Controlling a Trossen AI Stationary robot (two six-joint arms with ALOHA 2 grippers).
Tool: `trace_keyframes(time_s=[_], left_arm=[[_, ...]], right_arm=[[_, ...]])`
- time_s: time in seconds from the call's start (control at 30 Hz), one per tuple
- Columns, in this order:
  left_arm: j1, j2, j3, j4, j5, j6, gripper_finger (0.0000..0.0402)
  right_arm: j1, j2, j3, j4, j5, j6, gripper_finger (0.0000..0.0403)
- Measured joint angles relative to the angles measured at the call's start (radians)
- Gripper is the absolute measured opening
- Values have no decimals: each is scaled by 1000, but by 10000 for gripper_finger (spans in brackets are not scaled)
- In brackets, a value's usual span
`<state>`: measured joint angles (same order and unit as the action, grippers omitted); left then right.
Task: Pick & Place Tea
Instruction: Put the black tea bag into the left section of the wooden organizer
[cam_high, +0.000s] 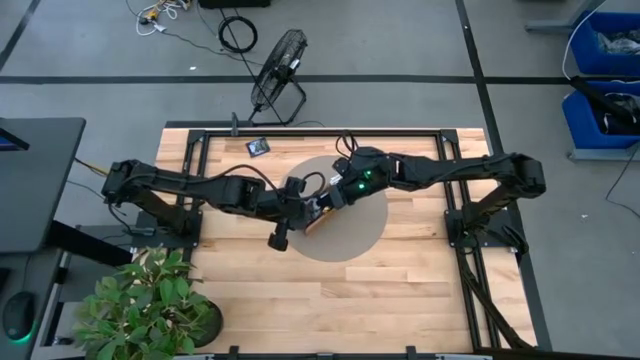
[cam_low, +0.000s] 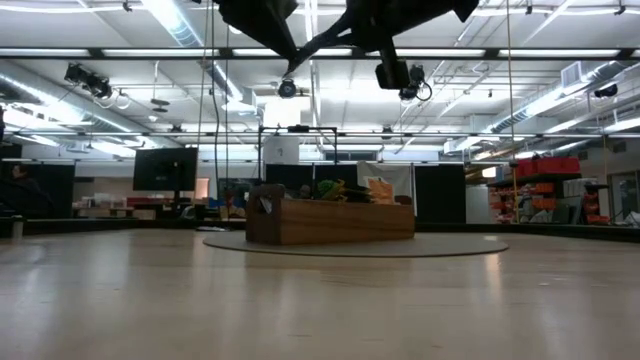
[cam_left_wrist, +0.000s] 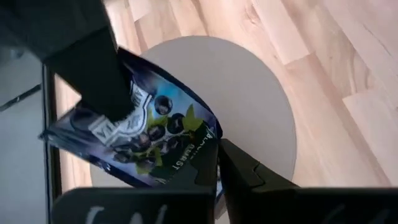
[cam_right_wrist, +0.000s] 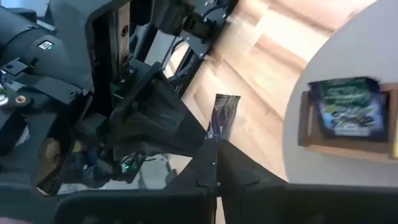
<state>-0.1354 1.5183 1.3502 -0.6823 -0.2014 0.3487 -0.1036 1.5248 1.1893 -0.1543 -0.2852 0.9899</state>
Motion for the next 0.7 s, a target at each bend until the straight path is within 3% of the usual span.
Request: trace_keyframes(time_s=[0.2,0.37,0.7], left_arm=[[29,-14,-1,-25,1,-166,50],[72,-34,-1,31,111,-291,72],[153,-65,-1,224,253,-475,94]], right_arm=[[-5,-48,0,-103,77,-78,2],[-5,-115,0,-141,164,-162,1],[56,-274,0,-236,454,-319,0]])
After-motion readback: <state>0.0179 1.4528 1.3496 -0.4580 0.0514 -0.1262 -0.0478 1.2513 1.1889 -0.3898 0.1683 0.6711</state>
